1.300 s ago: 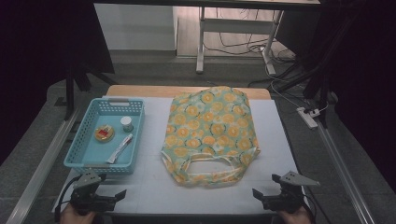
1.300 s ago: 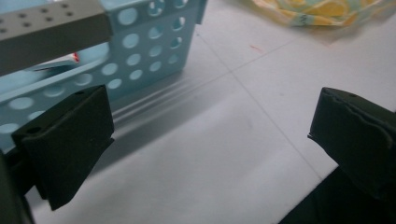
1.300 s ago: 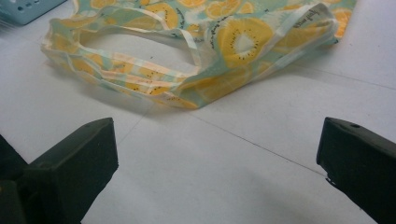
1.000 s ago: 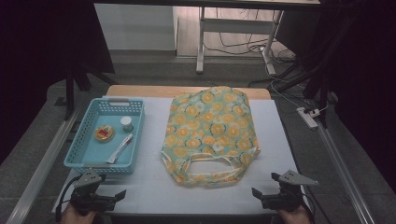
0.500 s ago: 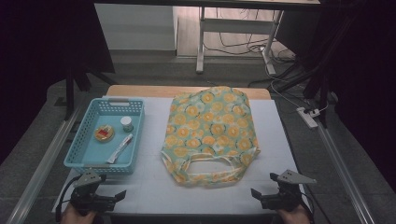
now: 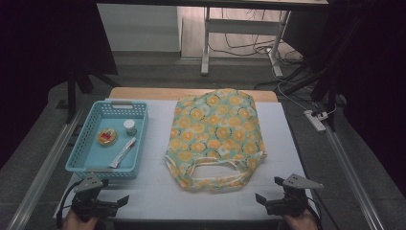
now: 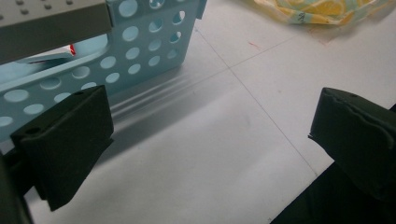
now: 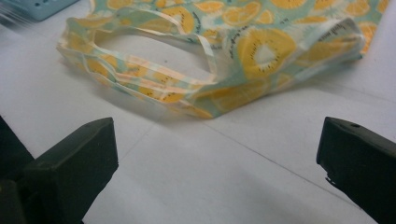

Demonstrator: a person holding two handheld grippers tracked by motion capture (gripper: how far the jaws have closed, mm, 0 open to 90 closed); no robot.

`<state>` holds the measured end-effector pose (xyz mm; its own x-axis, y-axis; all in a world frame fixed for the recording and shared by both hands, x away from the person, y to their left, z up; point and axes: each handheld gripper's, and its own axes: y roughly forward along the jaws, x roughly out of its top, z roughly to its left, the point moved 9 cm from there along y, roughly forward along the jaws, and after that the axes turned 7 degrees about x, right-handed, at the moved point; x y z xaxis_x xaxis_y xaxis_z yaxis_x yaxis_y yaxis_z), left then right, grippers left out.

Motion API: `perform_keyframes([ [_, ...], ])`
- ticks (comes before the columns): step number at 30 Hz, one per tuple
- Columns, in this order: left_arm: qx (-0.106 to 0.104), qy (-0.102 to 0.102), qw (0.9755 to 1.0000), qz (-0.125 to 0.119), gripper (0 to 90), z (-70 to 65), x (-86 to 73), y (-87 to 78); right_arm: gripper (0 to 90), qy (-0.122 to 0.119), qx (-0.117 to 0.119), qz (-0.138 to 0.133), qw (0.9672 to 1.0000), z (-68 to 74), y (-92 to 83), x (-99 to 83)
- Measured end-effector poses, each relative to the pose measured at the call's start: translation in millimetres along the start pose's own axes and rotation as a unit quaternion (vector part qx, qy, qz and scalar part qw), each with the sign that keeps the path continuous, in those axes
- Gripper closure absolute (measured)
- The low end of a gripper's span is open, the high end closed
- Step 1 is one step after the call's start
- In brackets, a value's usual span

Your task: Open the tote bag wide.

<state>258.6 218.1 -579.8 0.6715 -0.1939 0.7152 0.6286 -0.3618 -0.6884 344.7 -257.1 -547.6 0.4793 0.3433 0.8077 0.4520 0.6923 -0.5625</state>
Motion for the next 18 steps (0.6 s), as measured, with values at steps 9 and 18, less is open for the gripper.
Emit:
perform_keyframes([
  [9,-0.001,0.001,1.0000,0.001,0.0,0.0,-0.2,0.0,0.0,-0.031,0.009,0.014,0.9994,7.6,10.3,3.1],
  [18,-0.001,0.000,1.0000,0.003,0.0,0.2,-0.4,0.4,0.0,-0.034,0.018,0.016,0.9991,11.2,16.4,7.7],
])
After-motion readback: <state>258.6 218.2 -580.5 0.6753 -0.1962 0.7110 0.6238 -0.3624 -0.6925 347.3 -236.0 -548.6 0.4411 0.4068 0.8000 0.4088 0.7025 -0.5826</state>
